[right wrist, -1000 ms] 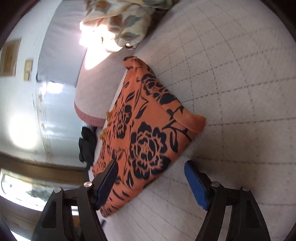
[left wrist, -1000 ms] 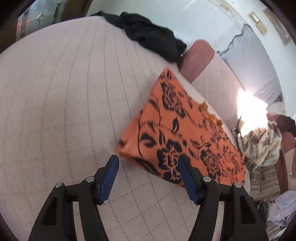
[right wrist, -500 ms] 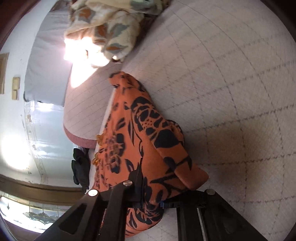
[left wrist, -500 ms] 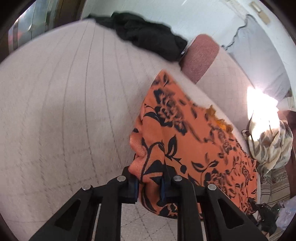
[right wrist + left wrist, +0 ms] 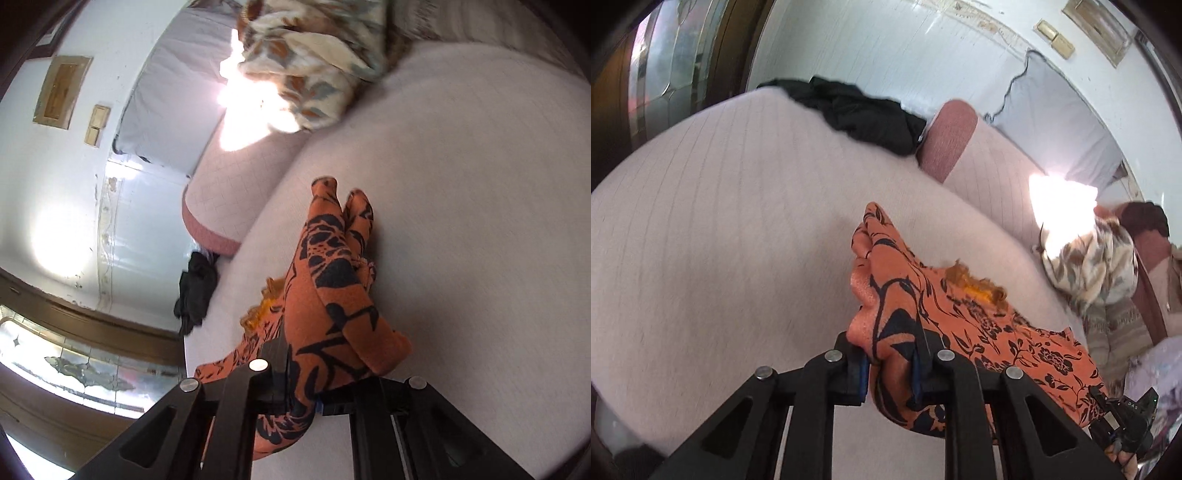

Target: Fold small clothes

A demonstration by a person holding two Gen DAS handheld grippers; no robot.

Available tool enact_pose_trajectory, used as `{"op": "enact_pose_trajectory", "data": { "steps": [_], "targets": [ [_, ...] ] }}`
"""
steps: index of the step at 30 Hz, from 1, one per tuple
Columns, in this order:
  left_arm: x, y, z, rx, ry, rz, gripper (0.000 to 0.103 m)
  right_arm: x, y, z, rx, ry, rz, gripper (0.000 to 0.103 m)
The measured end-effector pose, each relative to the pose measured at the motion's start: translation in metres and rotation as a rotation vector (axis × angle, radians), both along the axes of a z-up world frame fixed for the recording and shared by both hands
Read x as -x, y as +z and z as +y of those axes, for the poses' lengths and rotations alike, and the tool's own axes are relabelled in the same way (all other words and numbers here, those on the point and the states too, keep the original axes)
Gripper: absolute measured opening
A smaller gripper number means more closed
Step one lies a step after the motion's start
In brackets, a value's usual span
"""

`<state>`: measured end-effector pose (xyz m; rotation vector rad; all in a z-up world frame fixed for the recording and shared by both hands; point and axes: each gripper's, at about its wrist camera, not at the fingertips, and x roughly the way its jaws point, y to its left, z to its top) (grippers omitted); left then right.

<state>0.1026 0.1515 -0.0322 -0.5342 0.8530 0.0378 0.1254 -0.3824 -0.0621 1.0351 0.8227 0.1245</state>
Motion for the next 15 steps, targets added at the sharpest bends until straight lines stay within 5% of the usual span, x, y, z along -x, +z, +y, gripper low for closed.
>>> {"op": "enact_pose_trajectory", "data": {
  "steps": [4, 8, 9, 12, 15],
  "targets": [
    [0.041, -0.046, 0.001, 0.004, 0.019, 0.108, 0.023, 0.075, -0.037, 0.006, 0.004, 0.003, 0.102, 0.013],
    [0.034, -0.084, 0.015, 0.023, 0.069, 0.244, 0.038, 0.097, -0.091, -0.007, -0.036, -0.037, 0.237, 0.022],
    [0.036, -0.081, 0.019, 0.048, 0.079, 0.242, 0.041, 0.101, -0.090, -0.012, -0.028, -0.050, 0.238, 0.030],
    [0.045, -0.054, 0.029, -0.038, 0.160, 0.184, 0.052, 0.109, -0.066, -0.021, 0.072, -0.056, 0.207, 0.030],
    [0.051, -0.028, 0.036, -0.076, 0.193, 0.113, 0.052, 0.118, -0.039, -0.036, 0.172, -0.125, 0.176, 0.030]
  ]
}}
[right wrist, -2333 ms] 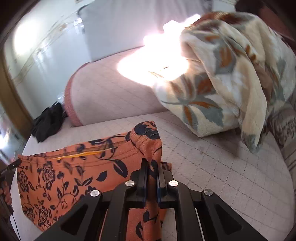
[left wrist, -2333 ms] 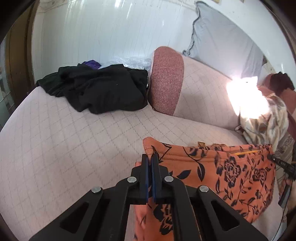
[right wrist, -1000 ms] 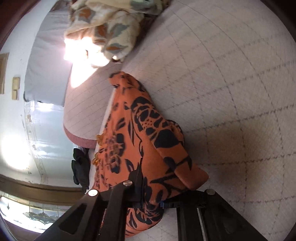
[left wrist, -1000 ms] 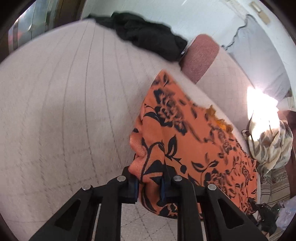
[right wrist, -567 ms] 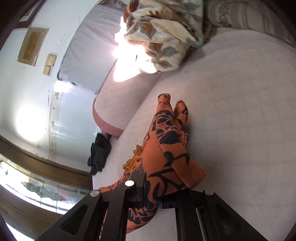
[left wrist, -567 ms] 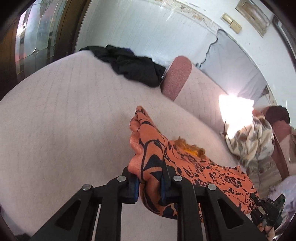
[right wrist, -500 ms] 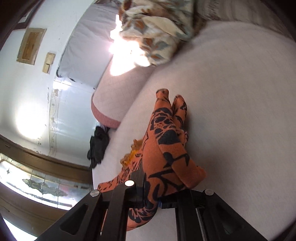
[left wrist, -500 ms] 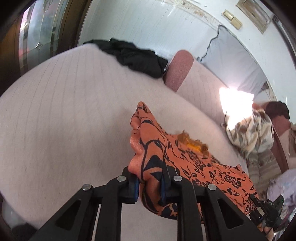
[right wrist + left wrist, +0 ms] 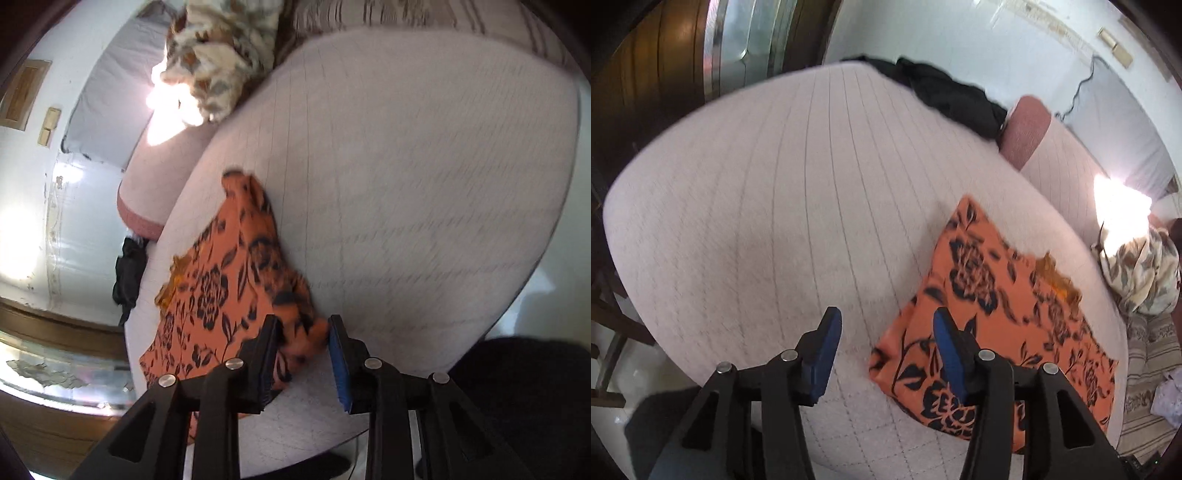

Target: Fold small clothes

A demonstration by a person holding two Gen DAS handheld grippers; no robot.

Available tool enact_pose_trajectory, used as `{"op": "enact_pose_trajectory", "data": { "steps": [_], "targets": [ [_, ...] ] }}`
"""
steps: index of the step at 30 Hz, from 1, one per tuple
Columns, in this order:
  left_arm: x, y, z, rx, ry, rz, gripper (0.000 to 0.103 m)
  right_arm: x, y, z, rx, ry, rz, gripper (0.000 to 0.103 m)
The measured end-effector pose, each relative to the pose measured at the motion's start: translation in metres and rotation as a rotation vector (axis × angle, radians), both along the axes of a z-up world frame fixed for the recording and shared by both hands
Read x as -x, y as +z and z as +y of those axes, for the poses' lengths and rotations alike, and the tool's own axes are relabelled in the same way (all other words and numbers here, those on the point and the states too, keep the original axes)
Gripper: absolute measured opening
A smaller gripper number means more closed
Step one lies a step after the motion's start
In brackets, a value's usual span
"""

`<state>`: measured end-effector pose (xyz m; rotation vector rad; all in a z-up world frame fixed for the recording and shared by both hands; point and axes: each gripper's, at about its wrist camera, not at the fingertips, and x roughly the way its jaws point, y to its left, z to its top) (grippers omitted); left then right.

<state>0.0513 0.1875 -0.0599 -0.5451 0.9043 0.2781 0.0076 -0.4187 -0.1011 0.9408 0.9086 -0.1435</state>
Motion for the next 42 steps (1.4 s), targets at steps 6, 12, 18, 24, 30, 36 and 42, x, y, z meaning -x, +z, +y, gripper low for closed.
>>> {"op": "enact_pose_trajectory", "data": {
  "steps": [6, 12, 18, 24, 30, 36, 42],
  "targets": [
    [-0.008, 0.018, -0.039, -0.080, -0.152, -0.065, 0.060, -0.043, 0.055, 0.016, 0.090, 0.172, -0.152, 0.030],
    [-0.028, 0.001, -0.081, -0.112, -0.303, -0.027, 0.062, -0.138, 0.014, 0.050, -0.093, 0.470, -0.112, 0.032],
    [-0.046, -0.031, -0.100, -0.140, -0.375, 0.063, 0.063, -0.172, -0.027, -0.006, -0.127, 0.295, -0.024, 0.034],
    [-0.061, -0.043, -0.113, -0.183, -0.400, 0.069, 0.063, -0.209, -0.014, 0.018, -0.081, 0.454, -0.095, 0.035],
    [-0.069, -0.041, -0.104, -0.195, -0.393, 0.048, 0.063, -0.212, -0.006, 0.001, -0.040, 0.333, -0.113, 0.035],
    [-0.049, -0.028, -0.098, -0.162, -0.384, 0.013, 0.063, -0.138, 0.025, 0.047, -0.094, 0.504, -0.108, 0.043],
    [-0.033, -0.019, -0.107, -0.158, -0.415, 0.006, 0.063, -0.105, -0.031, 0.022, -0.232, 0.359, -0.031, 0.042]
  ]
}}
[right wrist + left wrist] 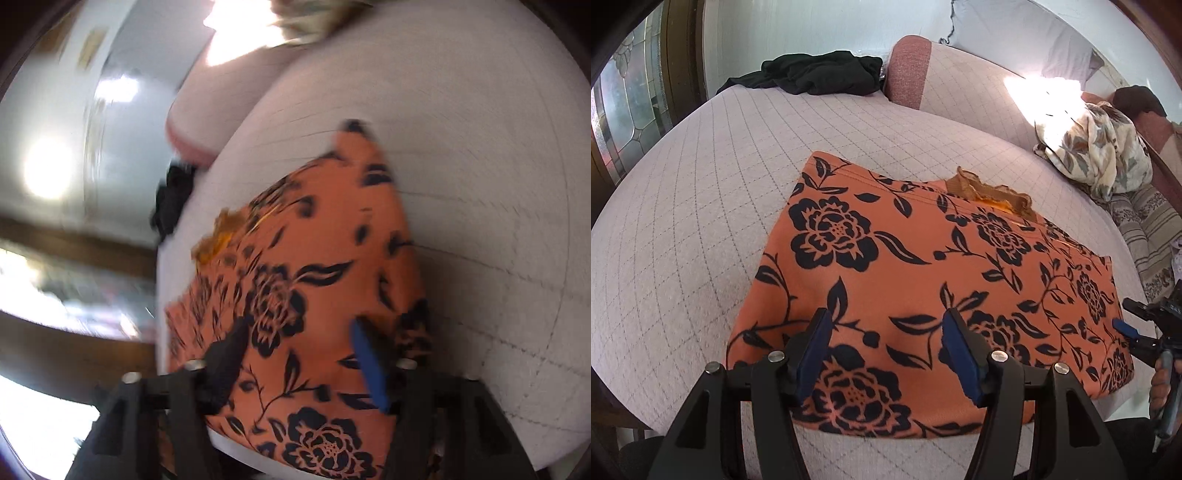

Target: Fold small clothes

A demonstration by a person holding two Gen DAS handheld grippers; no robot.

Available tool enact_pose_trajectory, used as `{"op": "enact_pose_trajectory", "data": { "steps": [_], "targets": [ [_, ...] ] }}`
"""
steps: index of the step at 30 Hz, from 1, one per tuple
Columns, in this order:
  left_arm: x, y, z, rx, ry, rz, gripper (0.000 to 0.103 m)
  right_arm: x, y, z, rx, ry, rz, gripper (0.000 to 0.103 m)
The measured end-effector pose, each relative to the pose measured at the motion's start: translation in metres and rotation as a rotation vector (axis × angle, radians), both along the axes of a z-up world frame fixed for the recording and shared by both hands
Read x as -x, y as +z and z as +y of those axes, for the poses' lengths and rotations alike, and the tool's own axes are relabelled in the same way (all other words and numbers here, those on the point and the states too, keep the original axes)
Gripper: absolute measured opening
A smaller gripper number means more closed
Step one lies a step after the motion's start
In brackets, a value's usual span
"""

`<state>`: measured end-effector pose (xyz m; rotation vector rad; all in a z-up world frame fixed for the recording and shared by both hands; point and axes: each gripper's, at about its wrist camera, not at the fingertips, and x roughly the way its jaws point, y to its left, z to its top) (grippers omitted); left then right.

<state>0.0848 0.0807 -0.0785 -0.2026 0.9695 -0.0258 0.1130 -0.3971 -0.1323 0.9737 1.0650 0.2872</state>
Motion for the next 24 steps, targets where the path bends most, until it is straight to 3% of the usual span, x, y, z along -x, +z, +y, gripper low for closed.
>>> {"op": "enact_pose_trajectory", "data": {
  "steps": [2, 4, 6, 9, 11, 12, 14, 16, 18, 20, 21, 23, 24],
  "targets": [
    [0.007, 0.005, -0.001, -0.010, -0.004, -0.020, 0.063, 0.009, 0.011, -0.007, 0.011, -0.064, -0.007, 0.044],
    [0.009, 0.006, -0.005, -0.017, -0.009, -0.023, 0.063, 0.019, 0.035, -0.001, 0.052, -0.017, -0.088, 0.061],
    [0.008, 0.005, -0.007, -0.010, -0.007, -0.014, 0.063, 0.034, 0.043, 0.013, -0.018, 0.037, -0.116, 0.065],
    [0.008, 0.004, -0.018, -0.004, -0.029, -0.008, 0.063, 0.054, 0.033, 0.024, -0.008, 0.075, -0.102, 0.066],
    [0.007, 0.004, -0.028, -0.018, -0.056, -0.002, 0.063, 0.054, 0.003, 0.021, 0.053, 0.053, -0.004, 0.065],
    [0.007, 0.004, -0.032, -0.025, -0.069, 0.000, 0.063, 0.056, -0.010, 0.013, 0.022, -0.001, 0.036, 0.052],
    [0.009, 0.006, -0.037, -0.037, -0.082, -0.009, 0.063, 0.061, 0.000, 0.011, -0.005, -0.024, -0.004, 0.056],
    [0.008, 0.004, -0.041, -0.042, -0.088, -0.001, 0.063, 0.066, 0.024, 0.025, 0.023, 0.031, -0.084, 0.072],
    [0.007, 0.001, -0.045, -0.031, -0.088, 0.013, 0.063, 0.068, 0.030, 0.046, 0.014, 0.116, -0.114, 0.078],
    [0.004, -0.003, -0.050, -0.030, -0.105, 0.030, 0.063, 0.063, 0.016, 0.056, 0.069, 0.159, -0.083, 0.078],
    [0.003, -0.006, -0.053, -0.037, -0.113, 0.039, 0.063, 0.058, -0.005, 0.051, 0.081, 0.123, 0.001, 0.075],
    [0.003, -0.010, -0.056, -0.054, -0.125, 0.052, 0.063, 0.063, -0.014, 0.031, -0.053, 0.028, 0.025, 0.069],
    [0.003, -0.011, -0.056, -0.055, -0.125, 0.051, 0.063, 0.063, -0.004, 0.024, -0.037, 0.019, -0.004, 0.070]
  ]
}}
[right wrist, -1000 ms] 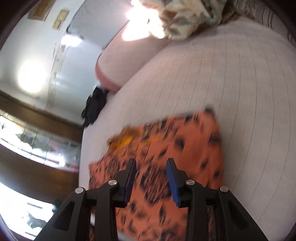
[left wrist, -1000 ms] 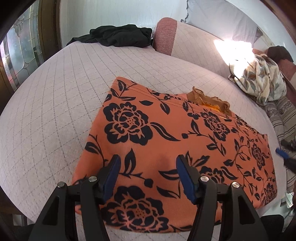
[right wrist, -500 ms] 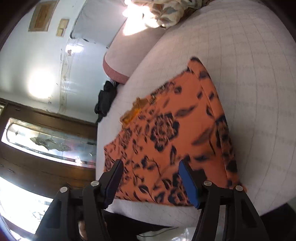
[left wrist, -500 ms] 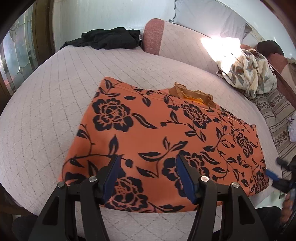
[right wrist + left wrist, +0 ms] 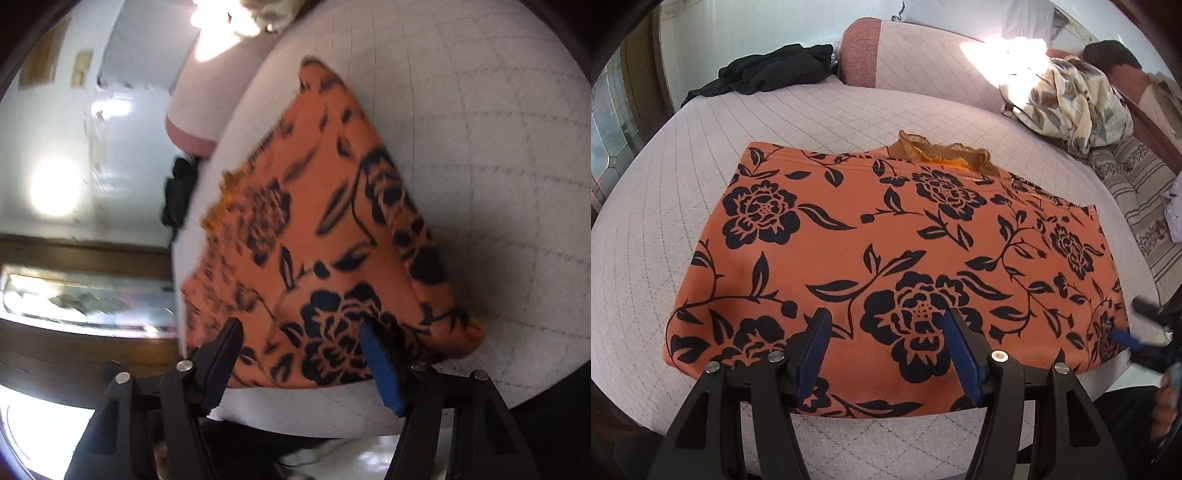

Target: Fold small clothes

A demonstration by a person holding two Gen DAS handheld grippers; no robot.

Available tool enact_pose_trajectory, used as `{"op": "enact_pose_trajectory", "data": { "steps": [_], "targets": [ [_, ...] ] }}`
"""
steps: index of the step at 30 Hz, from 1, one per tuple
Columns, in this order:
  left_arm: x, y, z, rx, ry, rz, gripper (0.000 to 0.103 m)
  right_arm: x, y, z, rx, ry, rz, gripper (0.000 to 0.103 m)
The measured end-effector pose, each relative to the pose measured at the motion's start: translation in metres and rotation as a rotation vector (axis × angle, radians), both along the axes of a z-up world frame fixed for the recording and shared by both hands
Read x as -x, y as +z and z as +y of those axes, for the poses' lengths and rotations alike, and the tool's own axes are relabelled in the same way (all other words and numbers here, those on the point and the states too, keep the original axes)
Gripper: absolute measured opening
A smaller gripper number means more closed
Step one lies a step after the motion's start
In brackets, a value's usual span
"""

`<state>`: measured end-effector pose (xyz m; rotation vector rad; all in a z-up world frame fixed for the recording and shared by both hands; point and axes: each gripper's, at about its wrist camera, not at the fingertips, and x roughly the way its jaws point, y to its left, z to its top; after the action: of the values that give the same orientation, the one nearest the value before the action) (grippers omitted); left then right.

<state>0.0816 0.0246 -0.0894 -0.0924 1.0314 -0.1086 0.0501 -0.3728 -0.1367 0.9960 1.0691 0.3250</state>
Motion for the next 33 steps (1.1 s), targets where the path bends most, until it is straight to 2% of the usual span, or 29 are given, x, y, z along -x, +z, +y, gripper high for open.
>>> {"op": "enact_pose_trajectory", "data": {
  "steps": [2, 4, 7, 11, 12, 13, 15, 18, 24, 26, 28, 30, 31, 32, 33],
  "targets": [
    [-0.002, -0.004, -0.002, 0.011, -0.004, 0.006, 0.063, -0.004, 0.023, -0.011, 0.067, 0.008, -0.080, 0.071],
    [-0.006, -0.006, -0.007, 0.011, -0.015, 0.004, 0.063, -0.022, 0.032, -0.028, 0.058, 0.007, -0.118, 0.071],
    [-0.013, -0.006, -0.017, 0.008, -0.045, -0.016, 0.063, -0.060, 0.030, -0.048, 0.149, -0.003, -0.122, 0.071],
    [-0.023, -0.011, -0.026, -0.019, -0.064, -0.029, 0.063, -0.119, 0.016, -0.067, 0.196, 0.031, -0.077, 0.069],
    [-0.026, -0.014, -0.027, -0.023, -0.061, -0.025, 0.063, -0.133, 0.013, -0.066, 0.244, 0.036, -0.057, 0.065],
    [-0.027, -0.017, -0.027, -0.024, -0.061, -0.027, 0.063, -0.141, 0.011, -0.066, 0.271, 0.042, -0.050, 0.049],
    [-0.027, -0.018, -0.028, -0.034, -0.070, -0.043, 0.064, -0.152, 0.012, -0.057, 0.347, 0.072, -0.039, 0.028],
    [-0.027, -0.019, -0.030, -0.043, -0.081, -0.057, 0.066, -0.153, 0.018, -0.040, 0.490, 0.117, -0.061, 0.018],
    [-0.026, -0.020, -0.028, -0.035, -0.086, -0.072, 0.067, -0.142, 0.043, -0.020, 0.747, 0.139, -0.143, 0.020],
    [-0.026, -0.019, -0.028, -0.031, -0.083, -0.070, 0.067, -0.148, 0.043, -0.008, 0.809, 0.164, -0.131, 0.030],
    [-0.026, -0.019, -0.027, -0.023, -0.079, -0.070, 0.068, -0.157, 0.032, 0.000, 0.838, 0.198, -0.096, 0.060],
    [-0.026, -0.019, -0.027, -0.023, -0.083, -0.072, 0.068, -0.160, 0.025, 0.003, 0.875, 0.189, -0.071, 0.060],
    [-0.025, -0.019, -0.026, -0.023, -0.086, -0.074, 0.068, -0.159, 0.026, 0.003, 0.843, 0.180, -0.085, 0.051],
    [-0.025, -0.019, -0.025, -0.019, -0.086, -0.077, 0.068, -0.157, 0.029, 0.004, 0.835, 0.174, -0.096, 0.034],
    [-0.025, -0.020, -0.025, -0.015, -0.084, -0.078, 0.068, -0.157, 0.032, 0.006, 0.875, 0.169, -0.095, 0.013]
  ]
}}
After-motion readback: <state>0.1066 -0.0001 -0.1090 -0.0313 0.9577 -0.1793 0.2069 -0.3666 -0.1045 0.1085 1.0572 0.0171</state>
